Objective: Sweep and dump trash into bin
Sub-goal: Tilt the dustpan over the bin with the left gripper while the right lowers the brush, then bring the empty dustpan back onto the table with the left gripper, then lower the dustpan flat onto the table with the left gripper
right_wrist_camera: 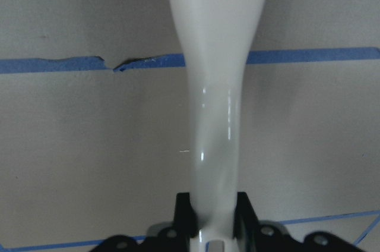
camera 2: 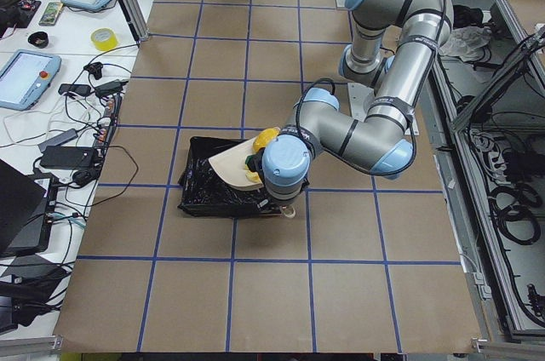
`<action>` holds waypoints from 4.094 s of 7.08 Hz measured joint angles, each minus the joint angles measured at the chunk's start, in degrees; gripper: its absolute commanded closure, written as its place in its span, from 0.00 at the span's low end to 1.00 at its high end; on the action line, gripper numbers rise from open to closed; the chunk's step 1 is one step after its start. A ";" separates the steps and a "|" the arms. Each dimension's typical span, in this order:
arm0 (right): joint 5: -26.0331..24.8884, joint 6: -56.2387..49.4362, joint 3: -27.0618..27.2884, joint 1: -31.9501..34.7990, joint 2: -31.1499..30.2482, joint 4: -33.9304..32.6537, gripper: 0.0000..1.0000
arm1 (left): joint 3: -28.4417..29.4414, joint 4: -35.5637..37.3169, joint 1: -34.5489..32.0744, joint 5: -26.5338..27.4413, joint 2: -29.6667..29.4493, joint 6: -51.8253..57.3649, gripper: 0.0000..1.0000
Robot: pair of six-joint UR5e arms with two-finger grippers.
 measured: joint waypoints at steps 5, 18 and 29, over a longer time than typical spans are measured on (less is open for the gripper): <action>0.02 -0.93 -1.45 -0.01 -1.75 -3.12 0.01 | -1.49 15.01 -14.67 26.08 -0.54 2.35 1.00; 14.18 12.12 -2.95 19.55 -28.91 1.96 0.00 | -13.45 12.39 -33.34 -1.07 7.03 -4.95 1.00; 14.13 11.82 -3.42 19.60 -29.78 1.20 0.00 | -13.32 27.87 -51.02 -7.21 -10.51 -27.74 1.00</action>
